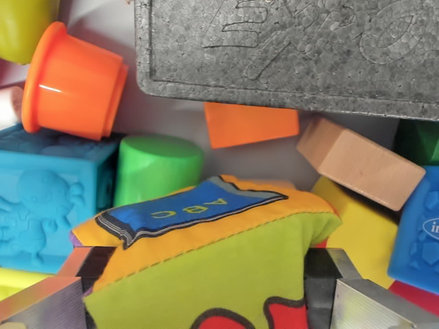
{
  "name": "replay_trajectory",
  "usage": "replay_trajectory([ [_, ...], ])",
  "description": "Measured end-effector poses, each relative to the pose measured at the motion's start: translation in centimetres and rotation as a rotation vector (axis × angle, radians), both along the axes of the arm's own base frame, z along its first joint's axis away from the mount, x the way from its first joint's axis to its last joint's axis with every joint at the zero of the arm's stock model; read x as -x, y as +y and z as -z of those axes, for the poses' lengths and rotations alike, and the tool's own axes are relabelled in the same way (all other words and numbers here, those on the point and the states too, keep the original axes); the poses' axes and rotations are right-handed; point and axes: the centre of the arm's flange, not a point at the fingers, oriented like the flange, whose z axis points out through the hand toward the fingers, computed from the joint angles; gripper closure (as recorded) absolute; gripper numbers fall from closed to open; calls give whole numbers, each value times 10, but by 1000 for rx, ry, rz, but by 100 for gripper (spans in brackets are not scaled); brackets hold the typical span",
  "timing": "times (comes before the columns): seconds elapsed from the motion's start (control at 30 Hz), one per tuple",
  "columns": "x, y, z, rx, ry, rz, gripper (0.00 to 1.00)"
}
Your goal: Pick an object from the bin
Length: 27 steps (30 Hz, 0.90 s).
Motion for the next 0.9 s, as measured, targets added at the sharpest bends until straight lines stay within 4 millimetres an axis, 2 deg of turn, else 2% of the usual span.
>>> replay_trajectory([
  [0.23,0,0,-2,0,-1,0,100],
  [0.47,-1,0,-13,-1,-3,0,100],
  [0.9,0,0,-49,-3,-4,0,100],
])
